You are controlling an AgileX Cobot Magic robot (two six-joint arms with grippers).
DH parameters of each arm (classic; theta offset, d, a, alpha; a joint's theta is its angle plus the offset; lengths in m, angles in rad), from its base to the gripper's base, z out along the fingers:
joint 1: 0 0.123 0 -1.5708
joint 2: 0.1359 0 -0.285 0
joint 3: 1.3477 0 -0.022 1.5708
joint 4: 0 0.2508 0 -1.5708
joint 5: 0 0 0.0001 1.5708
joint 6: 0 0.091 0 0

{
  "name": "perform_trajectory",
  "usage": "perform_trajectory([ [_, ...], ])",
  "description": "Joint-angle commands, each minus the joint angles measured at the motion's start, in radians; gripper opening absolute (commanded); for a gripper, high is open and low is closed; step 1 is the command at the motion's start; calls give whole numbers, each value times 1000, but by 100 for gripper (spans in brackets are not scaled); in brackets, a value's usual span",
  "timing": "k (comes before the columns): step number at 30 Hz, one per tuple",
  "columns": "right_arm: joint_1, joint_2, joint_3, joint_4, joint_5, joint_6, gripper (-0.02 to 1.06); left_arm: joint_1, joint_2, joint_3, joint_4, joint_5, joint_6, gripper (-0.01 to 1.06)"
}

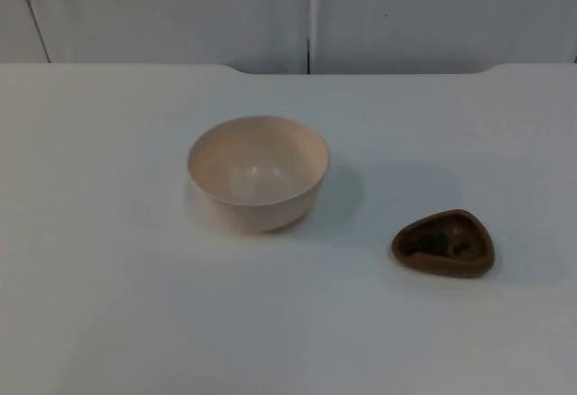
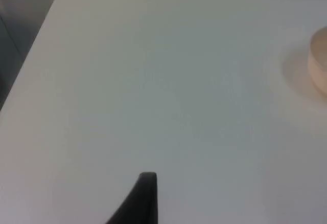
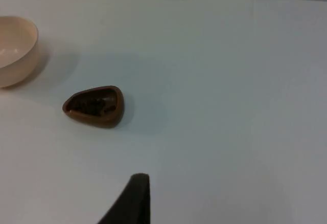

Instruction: Pick up the bowl with the left hand and pour the coffee beans from the cup into the bowl with the right hand.

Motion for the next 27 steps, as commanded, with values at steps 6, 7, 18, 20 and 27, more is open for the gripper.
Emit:
perform_trajectory([
  [6, -6, -3, 2, 2, -7, -5, 105, -5, 44, -53, -3, -32, 2, 105],
  [7, -6, -3, 2, 2, -7, -5, 105, -5, 55, -63, -3, -42, 2, 105],
  [18, -6, -3, 2, 2, -7, -5, 105, -6, 124, -104, -11, -87, 2, 105],
  [20, -6, -3, 2, 2, -7, -5, 105, -6, 132, -104, -19, -96, 2, 105],
  [27, -6, -3, 2, 2, -7, -5, 105, -6, 201, -104, -80, -112, 2, 105],
])
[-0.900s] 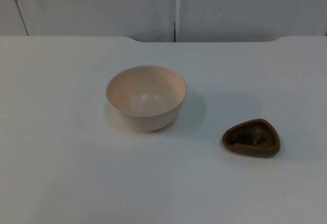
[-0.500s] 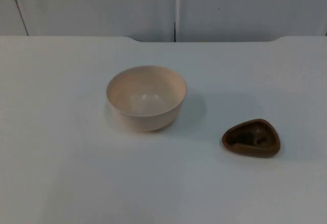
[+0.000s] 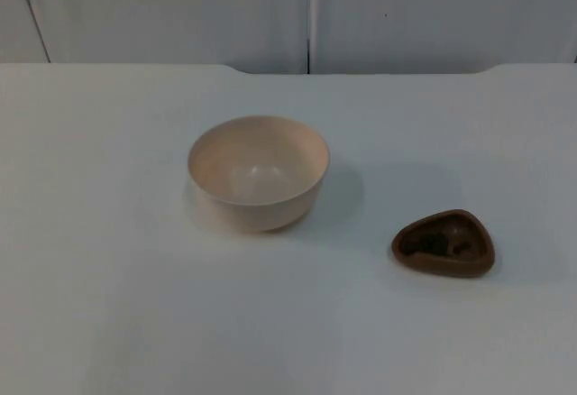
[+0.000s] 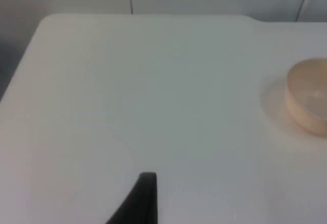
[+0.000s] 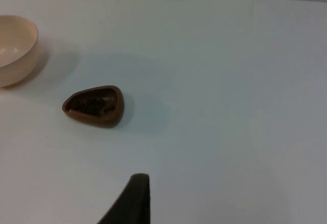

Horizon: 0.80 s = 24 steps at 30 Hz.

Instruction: Pick up the bowl with the left hand and pour the coffee beans from the cup into the bowl with the right hand.

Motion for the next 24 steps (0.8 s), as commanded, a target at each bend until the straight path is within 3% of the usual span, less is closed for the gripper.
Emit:
perform_trajectory([
  [1, -6, -3, 2, 2, -7, -2, 105, -4, 26, -7, -27, -27, 1, 105],
  [14, -6, -3, 2, 2, -7, -2, 105, -4, 235, -17, -71, -107, 1, 105],
  [24, -6, -3, 2, 2, -7, -2, 105, -4, 421, -172, -69, -111, 46, 105],
])
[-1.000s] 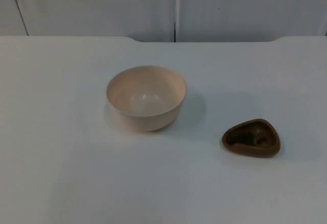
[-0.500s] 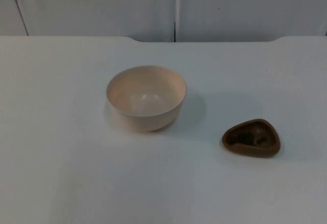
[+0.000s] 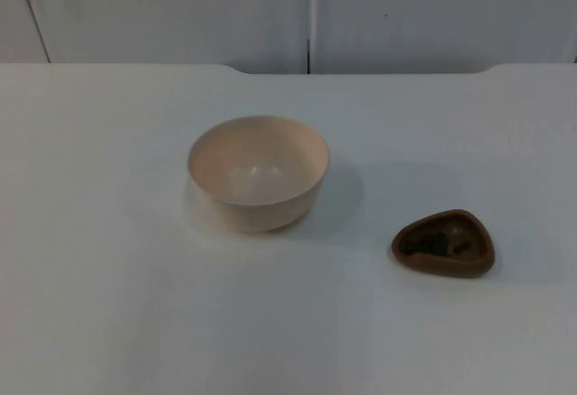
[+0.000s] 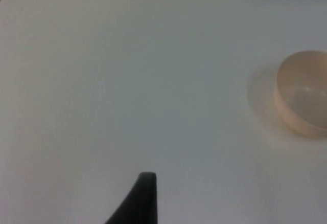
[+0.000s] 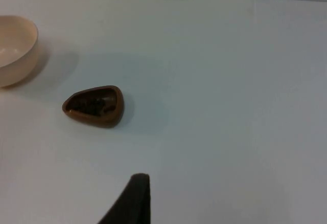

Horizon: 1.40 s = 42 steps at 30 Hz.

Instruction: Pick up the bowl with the left hand and pour the coffee beans from the cup into the bowl with the right hand.

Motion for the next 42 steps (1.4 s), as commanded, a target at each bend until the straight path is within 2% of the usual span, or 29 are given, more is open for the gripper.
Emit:
perform_trajectory([
  [1, -6, -3, 2, 2, -7, -2, 105, -4, 44, -33, -13, -12, 13, 105],
  [10, -6, -3, 2, 2, -7, -2, 105, -4, 158, -75, -70, -17, 66, 105],
  [15, -6, -3, 2, 2, -7, -2, 105, -4, 243, -75, -222, -21, 198, 105],
  [28, -6, -3, 2, 2, -7, -2, 105, -4, 429, -75, -450, -67, 397, 105],
  [42, -6, -3, 2, 2, -7, -2, 105, -14, 585, -95, -553, -108, 476, 105],
])
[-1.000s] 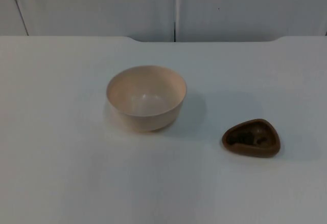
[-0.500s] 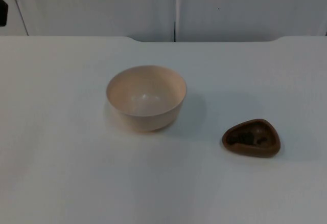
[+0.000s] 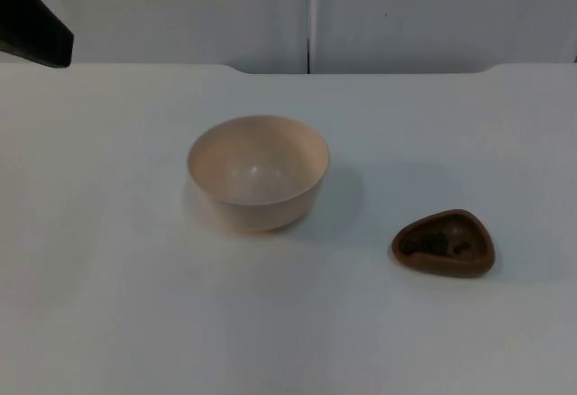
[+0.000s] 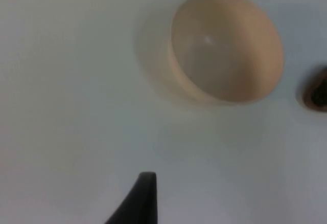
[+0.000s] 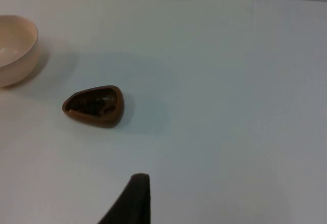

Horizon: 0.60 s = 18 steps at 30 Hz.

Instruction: Pick up the bowl with the left hand and pour the coffee beans from the cup into the bowl with the right hand.

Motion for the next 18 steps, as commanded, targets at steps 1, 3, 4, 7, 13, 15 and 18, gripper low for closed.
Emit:
perform_trajectory([
  [1, -6, -3, 2, 2, -7, -2, 105, -12, 18, -18, -25, -11, 11, 105],
  [3, -6, -3, 2, 2, -7, -2, 105, -32, 43, -40, -23, -16, 12, 105],
  [4, -6, -3, 2, 2, -7, -2, 105, -45, 57, -52, -23, -19, 12, 105],
  [7, -6, -3, 2, 2, -7, -2, 105, -68, 88, -77, -22, -21, 12, 105],
  [13, -6, -3, 2, 2, -7, -2, 105, -115, 182, -134, -22, -21, 10, 105],
  [15, -6, -3, 2, 2, -7, -2, 105, -131, 236, -167, -22, -21, 6, 105],
  [18, -6, -3, 2, 2, -7, -2, 105, -133, 283, -194, -24, -21, -2, 105],
])
